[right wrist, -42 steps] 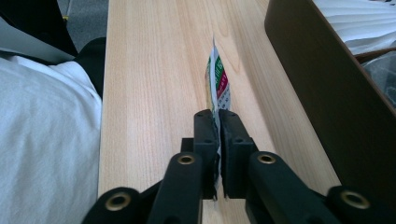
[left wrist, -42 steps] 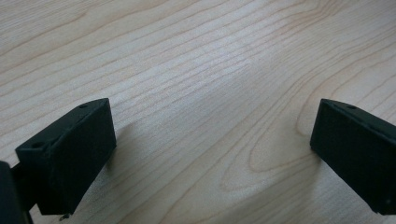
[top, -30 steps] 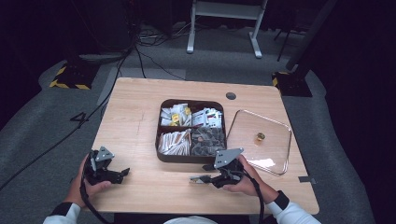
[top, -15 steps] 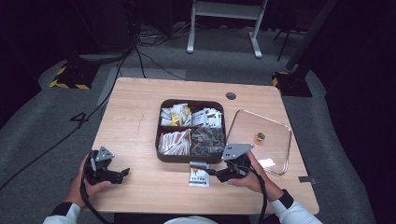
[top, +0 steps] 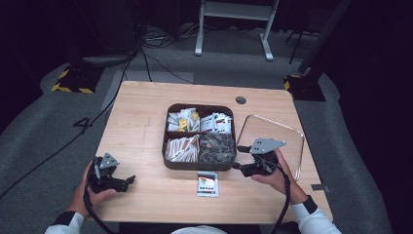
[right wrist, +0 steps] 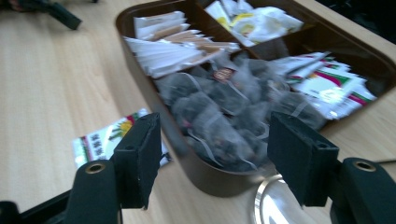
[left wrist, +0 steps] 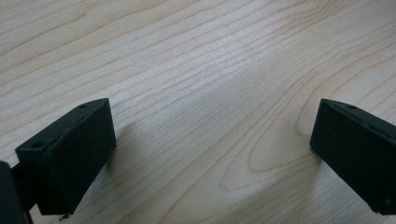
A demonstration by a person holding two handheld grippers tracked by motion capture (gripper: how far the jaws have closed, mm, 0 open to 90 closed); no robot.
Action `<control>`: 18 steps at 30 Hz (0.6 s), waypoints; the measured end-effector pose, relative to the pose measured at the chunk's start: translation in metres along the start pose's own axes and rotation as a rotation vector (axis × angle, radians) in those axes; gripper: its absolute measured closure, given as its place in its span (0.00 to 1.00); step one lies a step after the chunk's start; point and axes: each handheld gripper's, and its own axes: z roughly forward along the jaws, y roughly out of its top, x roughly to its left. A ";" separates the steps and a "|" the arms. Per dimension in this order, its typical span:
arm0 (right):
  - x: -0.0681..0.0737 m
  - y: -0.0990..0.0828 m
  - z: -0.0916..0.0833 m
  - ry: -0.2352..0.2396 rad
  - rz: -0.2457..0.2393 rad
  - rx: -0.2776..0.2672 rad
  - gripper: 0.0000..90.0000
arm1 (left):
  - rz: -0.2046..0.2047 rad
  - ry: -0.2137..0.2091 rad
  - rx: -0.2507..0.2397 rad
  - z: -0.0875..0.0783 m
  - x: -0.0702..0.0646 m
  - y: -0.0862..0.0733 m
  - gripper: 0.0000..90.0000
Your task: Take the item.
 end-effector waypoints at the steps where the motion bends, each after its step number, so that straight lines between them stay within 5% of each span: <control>1: -0.004 -0.002 -0.002 -0.020 0.006 0.003 0.40 | 0.000 0.000 0.000 0.000 0.000 0.000 0.00; 18: -0.070 -0.047 -0.011 -0.223 0.149 0.110 0.31 | 0.000 0.000 0.000 0.000 0.000 0.000 0.00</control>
